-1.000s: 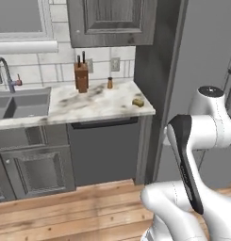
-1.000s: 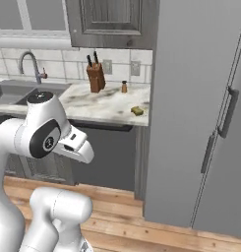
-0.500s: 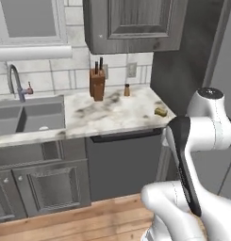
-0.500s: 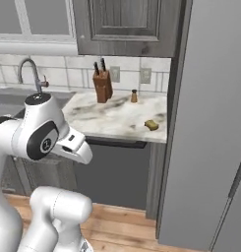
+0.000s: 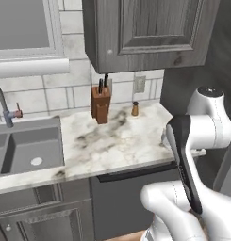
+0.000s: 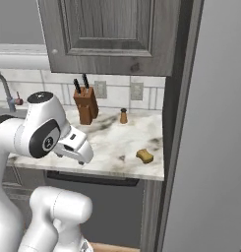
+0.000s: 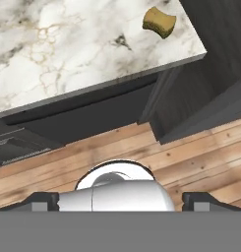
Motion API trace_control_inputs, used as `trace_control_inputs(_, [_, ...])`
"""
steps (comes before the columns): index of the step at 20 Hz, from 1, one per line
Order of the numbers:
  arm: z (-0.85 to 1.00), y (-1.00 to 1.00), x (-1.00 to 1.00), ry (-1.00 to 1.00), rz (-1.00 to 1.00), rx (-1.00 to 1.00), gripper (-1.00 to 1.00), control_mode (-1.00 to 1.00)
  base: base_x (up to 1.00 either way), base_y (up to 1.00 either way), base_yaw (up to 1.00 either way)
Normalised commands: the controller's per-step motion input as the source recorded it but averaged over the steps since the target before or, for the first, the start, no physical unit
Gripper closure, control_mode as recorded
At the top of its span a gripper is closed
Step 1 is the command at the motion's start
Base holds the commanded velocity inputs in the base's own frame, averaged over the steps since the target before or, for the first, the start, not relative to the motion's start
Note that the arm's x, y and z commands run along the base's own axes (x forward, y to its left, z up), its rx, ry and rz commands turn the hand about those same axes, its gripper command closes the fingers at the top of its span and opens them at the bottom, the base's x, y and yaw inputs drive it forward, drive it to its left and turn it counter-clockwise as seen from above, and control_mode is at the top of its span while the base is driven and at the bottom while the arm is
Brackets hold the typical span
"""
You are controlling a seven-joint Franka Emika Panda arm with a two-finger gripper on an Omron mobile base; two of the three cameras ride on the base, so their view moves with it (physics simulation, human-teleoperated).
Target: Place the sponge inside the microwave to prepare for sanitizing.
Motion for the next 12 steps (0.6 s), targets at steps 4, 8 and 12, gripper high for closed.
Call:
trace_control_inputs(4, [0.00,0.00,0.00,0.00,0.00,0.00,-1.00,1.00,0.28,0.04,-0.01])
trace_control_inputs(8, [0.00,0.00,0.00,0.00,0.00,0.00,-1.00,1.00,0.01,0.00,0.00])
trace_control_inputs(12, [0.00,0.00,0.00,0.00,0.00,0.00,-1.00,1.00,0.15,0.00,0.00])
